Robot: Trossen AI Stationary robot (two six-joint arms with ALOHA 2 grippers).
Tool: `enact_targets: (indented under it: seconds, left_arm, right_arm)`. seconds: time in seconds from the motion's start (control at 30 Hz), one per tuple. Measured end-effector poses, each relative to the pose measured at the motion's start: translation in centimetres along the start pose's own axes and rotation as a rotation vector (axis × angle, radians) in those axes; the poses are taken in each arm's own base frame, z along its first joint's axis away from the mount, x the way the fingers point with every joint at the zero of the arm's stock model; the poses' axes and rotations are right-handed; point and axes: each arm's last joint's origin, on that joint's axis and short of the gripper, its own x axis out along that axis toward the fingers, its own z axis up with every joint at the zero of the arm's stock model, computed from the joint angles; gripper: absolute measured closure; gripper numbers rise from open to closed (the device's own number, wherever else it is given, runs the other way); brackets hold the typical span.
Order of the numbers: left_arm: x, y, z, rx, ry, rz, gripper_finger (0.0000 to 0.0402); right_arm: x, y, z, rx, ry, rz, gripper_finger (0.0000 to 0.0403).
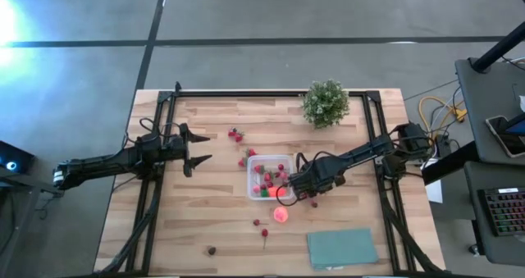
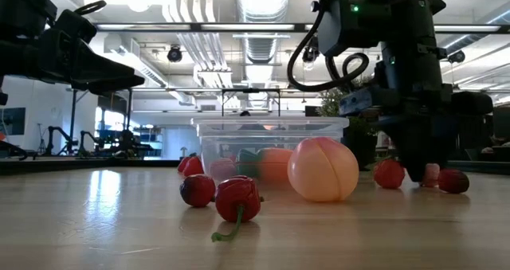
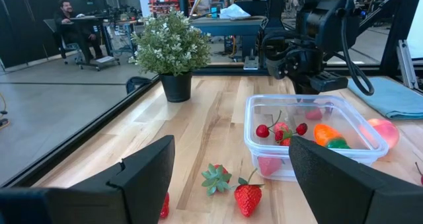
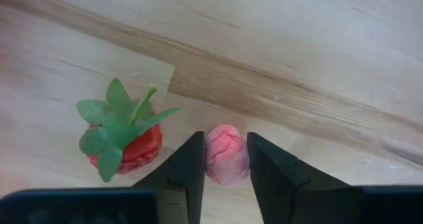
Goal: Pick and placing Produce into tupperware
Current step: Put the peach into the transparent bin, then put the cherry into the transparent bin
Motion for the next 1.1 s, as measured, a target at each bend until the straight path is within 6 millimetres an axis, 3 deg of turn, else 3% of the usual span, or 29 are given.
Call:
enact_targets:
  seconds: [0.27,0.5,0.63,0.73,0.87,1.1]
  left_arm:
    - [0.0,0.0,0.0,0.0,0.0,0.0,0.0119]
    - [0.0,0.0,0.0,0.0,0.0,0.0,0.0119]
    - [0.0,0.0,0.0,0.0,0.001,0.0,0.0119]
    - [0.0,0.0,0.0,0.0,0.0,0.0,0.0119]
    - [0.0,0.0,0.0,0.0,0.0,0.0,0.0119]
    - [0.0,0.0,0.0,0.0,0.001,0.0,0.0119]
  right_arm:
    - [-1.1,0.5,0.0,0.031,-0.001,0.04,0.032]
    - [-7.7,1.2,0.6,0.083,-0.223,0.156,0.0321]
    - [-12.6,2.7,1.6,-0.036,-0.401,0.337,0.0321]
    - [-15.0,4.6,3.1,-0.135,-0.485,0.482,0.0321]
    - [-14.5,6.0,5.5,-0.156,-0.483,0.425,0.0296]
    - [-11.9,7.5,7.4,-0.156,-0.355,0.372,0.0191]
